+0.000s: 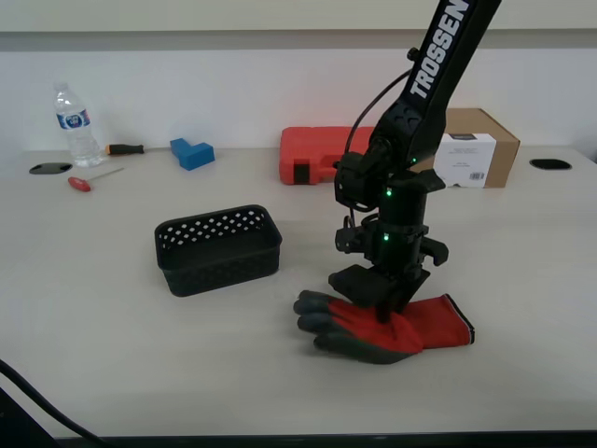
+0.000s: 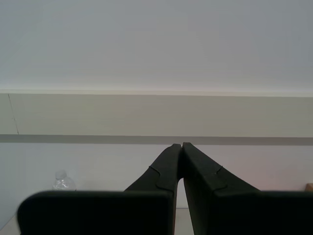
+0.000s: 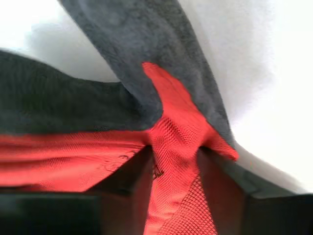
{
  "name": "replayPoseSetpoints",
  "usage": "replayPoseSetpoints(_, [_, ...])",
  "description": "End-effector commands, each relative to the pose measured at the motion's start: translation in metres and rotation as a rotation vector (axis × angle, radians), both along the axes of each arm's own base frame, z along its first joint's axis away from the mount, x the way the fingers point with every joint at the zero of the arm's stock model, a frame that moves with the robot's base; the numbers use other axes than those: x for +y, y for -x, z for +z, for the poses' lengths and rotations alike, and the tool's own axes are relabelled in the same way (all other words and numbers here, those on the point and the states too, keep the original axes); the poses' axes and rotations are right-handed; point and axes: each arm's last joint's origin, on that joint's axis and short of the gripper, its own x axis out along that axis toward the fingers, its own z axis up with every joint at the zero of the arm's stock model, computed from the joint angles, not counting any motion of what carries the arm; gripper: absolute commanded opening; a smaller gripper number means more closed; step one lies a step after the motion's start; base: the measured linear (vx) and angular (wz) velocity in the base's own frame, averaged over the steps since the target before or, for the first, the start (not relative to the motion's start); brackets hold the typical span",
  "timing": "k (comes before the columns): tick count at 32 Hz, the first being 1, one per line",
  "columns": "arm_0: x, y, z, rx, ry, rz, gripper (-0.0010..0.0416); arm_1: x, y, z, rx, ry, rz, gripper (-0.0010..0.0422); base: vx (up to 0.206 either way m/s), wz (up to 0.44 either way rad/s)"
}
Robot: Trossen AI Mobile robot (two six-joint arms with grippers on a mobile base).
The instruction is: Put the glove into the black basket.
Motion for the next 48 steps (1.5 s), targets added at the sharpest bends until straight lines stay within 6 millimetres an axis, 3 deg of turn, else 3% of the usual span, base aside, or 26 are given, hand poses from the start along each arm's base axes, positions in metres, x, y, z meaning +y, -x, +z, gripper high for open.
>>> replayPoseSetpoints(1, [0.0,0.003,-0.006,0.02,-0.019,0.004,0.0043,0.0,0.0,0.001,-0.006,-0.001,0.001,0.0,0.0,0.0])
replayPoseSetpoints(2, [0.0,0.005,-0.005,0.056,-0.051,-0.005,-0.0003,0.0,0.0,0.001,-0.006,-0.001,0.001,0.0,0.0,0.0])
replayPoseSetpoints(7, [0.003,0.002,0.01,0.072,-0.09,-0.019,-0.0001,0.0,0.0,0.001,-0.006,-0.001,0.001,0.0,0.0,0.0])
replayPoseSetpoints(8, [0.008,-0.005,0.031,0.02,-0.113,-0.018,-0.0001,0.0,0.0,0.001,-0.006,-0.001,0.001,0.0,0.0,0.0])
replayPoseSetpoints(11, [0.013,-0.012,0.058,-0.049,-0.134,-0.011,-0.0001,0.0,0.0,0.001,-0.006,-0.001,0.001,0.0,0.0,0.0])
replayPoseSetpoints(12, [0.015,-0.015,0.076,-0.083,-0.157,-0.01,-0.0001,0.0,0.0,0.001,-0.003,-0.001,0.001,0.0,0.0,0.0])
replayPoseSetpoints(23, [0.032,-0.026,0.175,-0.299,-0.327,0.009,-0.0001,0.0,0.0,0.0,0.002,-0.001,0.001,0.0,0.0,0.0])
replayPoseSetpoints(28, [0.06,-0.032,0.21,-0.378,-0.401,0.053,-0.0001,0.0,0.0,0.0,0.001,-0.001,0.002,0.0,0.0,0.0])
replayPoseSetpoints(29, [0.074,-0.035,0.222,-0.417,-0.427,0.074,-0.0001,0.0,0.0,0.0,0.001,-0.001,0.001,0.0,0.0,0.0])
replayPoseSetpoints(31, [0.088,-0.039,0.227,-0.434,-0.432,0.091,-0.0001,0.0,0.0,0.0,0.003,-0.001,0.002,0.0,0.0,0.0])
replayPoseSetpoints(34, [0.102,-0.045,0.216,-0.418,-0.431,0.108,-0.0001,0.0,0.0,0.0,0.001,-0.001,0.001,0.0,0.0,0.0])
replayPoseSetpoints(37, [0.115,-0.049,0.2,-0.386,-0.42,0.122,-0.0001,0.0,0.0,0.0,0.001,-0.001,0.002,0.0,0.0,0.0])
replayPoseSetpoints(39, [0.133,-0.056,0.172,-0.338,-0.424,0.138,-0.0001,0.0,0.0,0.0,0.001,-0.001,0.002,0.0,0.0,0.0])
replayPoseSetpoints(42, [0.144,-0.063,0.151,-0.312,-0.429,0.144,-0.0001,0.0,0.0,0.0,0.001,0.0,0.004,0.0,0.0,0.0])
replayPoseSetpoints(48, [0.165,-0.076,0.138,-0.31,-0.46,0.158,-0.0001,0.0,0.0,0.0,0.002,0.0,0.003,0.0,0.0,0.0])
